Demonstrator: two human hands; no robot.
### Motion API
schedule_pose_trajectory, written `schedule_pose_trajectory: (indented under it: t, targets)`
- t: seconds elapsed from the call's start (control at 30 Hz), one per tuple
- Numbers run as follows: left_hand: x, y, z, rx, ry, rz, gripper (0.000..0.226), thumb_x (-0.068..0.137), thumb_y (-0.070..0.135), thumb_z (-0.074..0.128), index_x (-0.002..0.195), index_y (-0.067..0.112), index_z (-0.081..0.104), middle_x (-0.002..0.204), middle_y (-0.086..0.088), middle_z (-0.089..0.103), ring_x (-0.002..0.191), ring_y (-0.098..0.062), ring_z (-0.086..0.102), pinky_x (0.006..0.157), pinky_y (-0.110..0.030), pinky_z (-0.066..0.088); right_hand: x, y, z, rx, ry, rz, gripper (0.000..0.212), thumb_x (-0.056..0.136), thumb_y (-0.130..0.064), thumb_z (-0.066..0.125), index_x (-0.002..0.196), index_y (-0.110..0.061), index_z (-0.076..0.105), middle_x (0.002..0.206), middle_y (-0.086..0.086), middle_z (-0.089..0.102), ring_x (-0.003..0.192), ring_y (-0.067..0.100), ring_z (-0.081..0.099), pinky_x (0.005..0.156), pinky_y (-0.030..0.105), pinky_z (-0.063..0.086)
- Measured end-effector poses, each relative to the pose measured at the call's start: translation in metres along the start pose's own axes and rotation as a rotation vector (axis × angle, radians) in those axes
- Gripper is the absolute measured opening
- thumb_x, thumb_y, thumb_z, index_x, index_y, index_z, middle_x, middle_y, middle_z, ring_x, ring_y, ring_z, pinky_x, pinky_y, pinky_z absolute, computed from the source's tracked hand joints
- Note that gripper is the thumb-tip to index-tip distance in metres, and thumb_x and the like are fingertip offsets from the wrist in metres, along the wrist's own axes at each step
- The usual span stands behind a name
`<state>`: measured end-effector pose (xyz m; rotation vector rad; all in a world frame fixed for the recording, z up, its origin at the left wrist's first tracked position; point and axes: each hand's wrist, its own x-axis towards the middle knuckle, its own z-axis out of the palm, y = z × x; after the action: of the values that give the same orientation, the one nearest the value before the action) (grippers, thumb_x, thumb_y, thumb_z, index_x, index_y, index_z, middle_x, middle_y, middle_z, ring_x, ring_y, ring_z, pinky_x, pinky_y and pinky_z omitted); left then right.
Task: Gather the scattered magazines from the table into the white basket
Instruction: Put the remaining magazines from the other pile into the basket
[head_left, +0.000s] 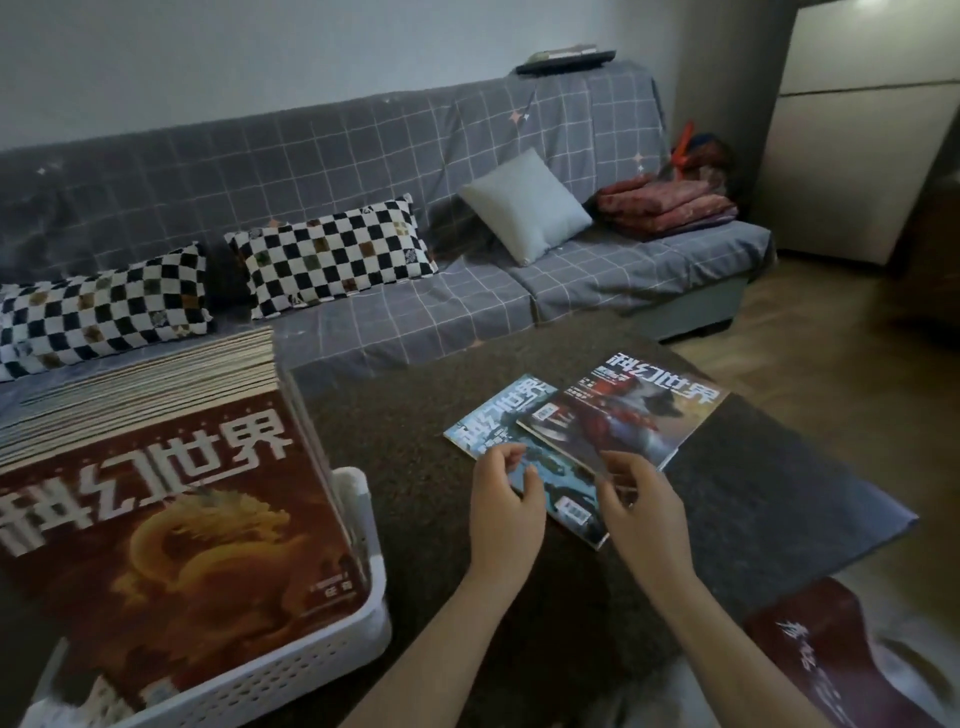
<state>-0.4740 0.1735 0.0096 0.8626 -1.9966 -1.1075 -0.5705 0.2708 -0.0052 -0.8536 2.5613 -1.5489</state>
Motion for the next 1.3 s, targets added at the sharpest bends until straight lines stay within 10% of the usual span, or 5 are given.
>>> schedule_pose_trajectory:
  t: [0.47,0.73,0.9,1.03,1.3]
  targets:
    - [0.128,-0.045,0.087,0.535,-0.144,-0.096,0.061,0.095,0.05,0.046,0.145,0.018,0.037,0.148,-0.004,0.043,0.139,-0.027,0.028,0.115,-0.048,0.022,0.042,0.054,0.014,-0.428,-0.039,0.199,0.058,0.092,-0.052,0.04,0.142,-0.022,0.037,0.155,0.01,0.021,0.14,0.029,0.019,0.114,0.043,0.014]
    - [0.126,-0.031,0.083,0.565,-0.218,-0.216,0.059,0.068,0.06,0.075,0.111,0.021,0.064,0.109,0.003,0.065,0.099,-0.015,0.058,0.085,-0.034,0.047,0.039,0.048,0.004,-0.333,-0.014,0.275,0.061,0.092,-0.043,0.049,0.144,-0.014,0.035,0.155,0.013,0.019,0.136,0.032,0.018,0.113,0.043,0.016]
    - [0.105,-0.017,0.054,0.379,-0.348,-0.402,0.042,0.067,0.041,0.084,0.079,0.02,0.049,0.082,0.004,0.057,0.071,-0.009,0.052,0.059,-0.028,0.038,0.026,0.043,-0.023,-0.135,0.062,0.321,0.05,0.087,-0.019,0.063,0.133,-0.007,0.048,0.146,0.016,0.037,0.135,0.033,0.028,0.11,0.043,0.027]
    - [0.071,-0.014,0.032,0.1,-0.398,-0.455,0.037,0.08,0.023,0.076,0.106,0.016,0.05,0.102,-0.001,0.062,0.085,-0.012,0.06,0.062,-0.026,0.044,0.01,0.035,-0.042,0.106,0.083,0.458,0.049,0.084,-0.01,0.066,0.13,-0.007,0.05,0.128,0.012,0.057,0.116,0.024,0.054,0.096,0.035,0.043]
    - [0.001,0.009,-0.044,-0.03,-0.231,-0.155,0.028,0.086,0.022,0.069,0.093,0.038,0.047,0.094,0.012,0.063,0.081,-0.001,0.064,0.063,-0.018,0.046,-0.029,0.01,-0.051,0.526,0.012,0.551,0.042,0.084,-0.012,0.067,0.125,-0.015,0.057,0.104,0.01,0.067,0.076,0.017,0.063,0.057,0.031,0.052]
